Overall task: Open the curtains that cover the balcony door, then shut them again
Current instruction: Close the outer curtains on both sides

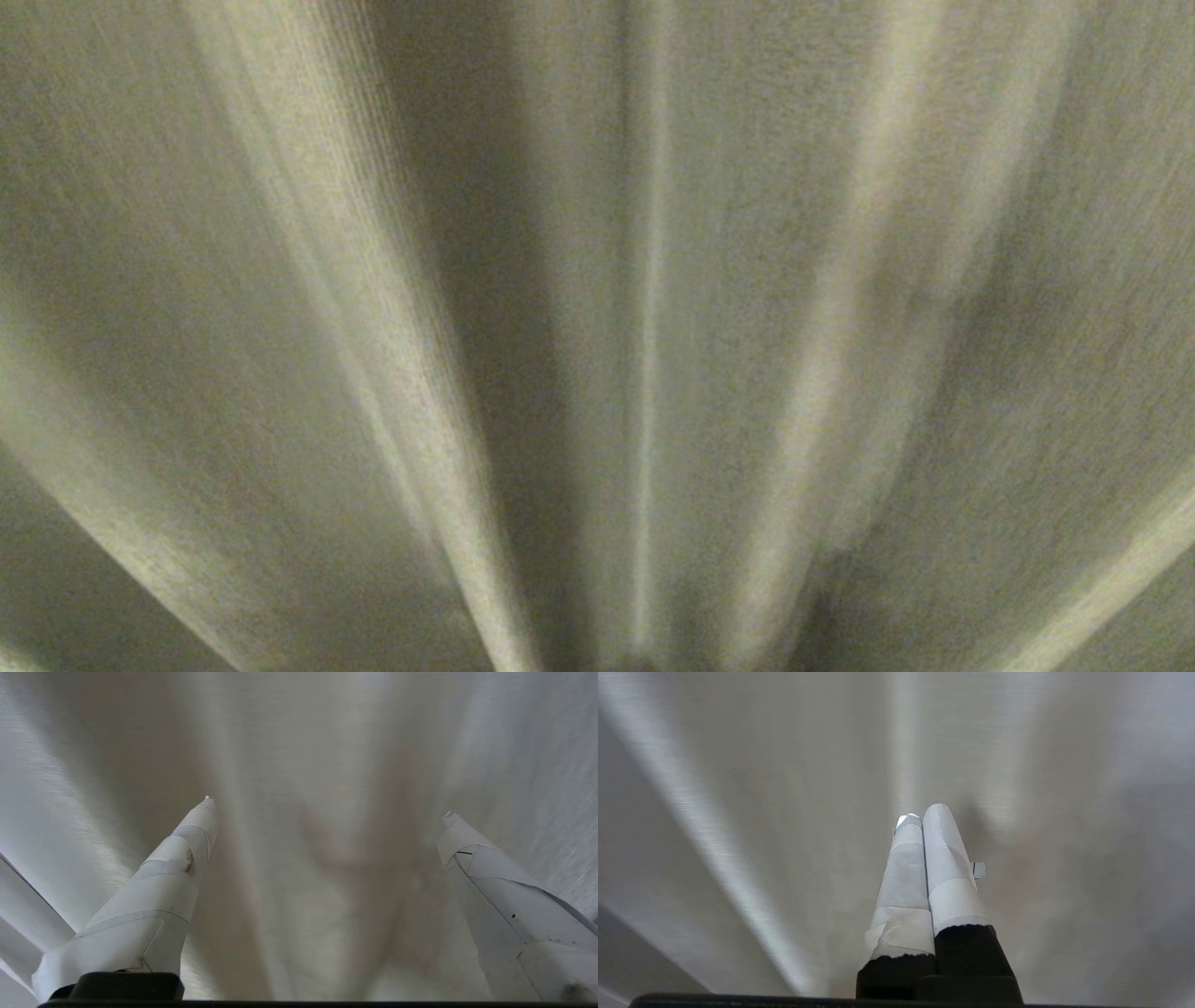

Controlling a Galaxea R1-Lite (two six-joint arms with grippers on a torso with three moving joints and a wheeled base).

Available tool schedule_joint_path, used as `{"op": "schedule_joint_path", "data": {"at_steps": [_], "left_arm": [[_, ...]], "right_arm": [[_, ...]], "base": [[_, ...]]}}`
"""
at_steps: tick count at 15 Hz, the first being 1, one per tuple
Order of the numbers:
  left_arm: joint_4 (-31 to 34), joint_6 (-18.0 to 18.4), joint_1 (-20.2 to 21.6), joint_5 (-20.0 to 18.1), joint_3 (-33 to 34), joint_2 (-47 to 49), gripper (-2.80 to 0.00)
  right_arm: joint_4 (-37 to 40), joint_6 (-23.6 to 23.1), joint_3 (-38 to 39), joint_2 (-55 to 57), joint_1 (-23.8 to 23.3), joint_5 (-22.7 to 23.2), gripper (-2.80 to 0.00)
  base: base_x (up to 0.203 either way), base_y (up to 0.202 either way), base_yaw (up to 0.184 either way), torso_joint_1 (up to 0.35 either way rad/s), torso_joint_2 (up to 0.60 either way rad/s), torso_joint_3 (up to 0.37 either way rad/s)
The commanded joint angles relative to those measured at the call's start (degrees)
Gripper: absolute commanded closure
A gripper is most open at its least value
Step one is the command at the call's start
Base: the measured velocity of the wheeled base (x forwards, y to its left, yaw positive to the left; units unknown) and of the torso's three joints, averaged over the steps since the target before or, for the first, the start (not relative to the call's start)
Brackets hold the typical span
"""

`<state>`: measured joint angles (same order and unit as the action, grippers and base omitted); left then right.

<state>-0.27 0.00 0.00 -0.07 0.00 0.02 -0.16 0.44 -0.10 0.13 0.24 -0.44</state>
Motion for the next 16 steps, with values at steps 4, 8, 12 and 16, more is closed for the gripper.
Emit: {"op": "schedule_joint_path", "data": {"at_steps": [4, 8, 12, 16], "left_arm": [[0.0, 0.0, 0.0, 0.2, 0.0, 0.0, -2.80], [0.0, -0.1, 0.0, 0.2, 0.0, 0.0, -2.80], [0.0, -0.6, 0.0, 0.2, 0.0, 0.0, -2.80], [-0.1, -0.8, 0.0, 0.2, 0.0, 0.0, -2.80]], "right_arm": [[0.0, 0.0, 0.0, 0.0, 0.0, 0.0, 0.00], [0.0, 0.0, 0.0, 0.0, 0.0, 0.0, 0.00], [0.0, 0.0, 0.0, 0.0, 0.0, 0.0, 0.00], [0.0, 0.0, 0.0, 0.0, 0.0, 0.0, 0.00]], "base": [[0.000, 0.000, 0.000, 0.000, 0.00, 0.000], [0.000, 0.000, 0.000, 0.000, 0.00, 0.000], [0.001, 0.043, -0.007, 0.000, 0.00, 0.002], [0.000, 0.189, -0.002, 0.002, 0.00, 0.006]]}}
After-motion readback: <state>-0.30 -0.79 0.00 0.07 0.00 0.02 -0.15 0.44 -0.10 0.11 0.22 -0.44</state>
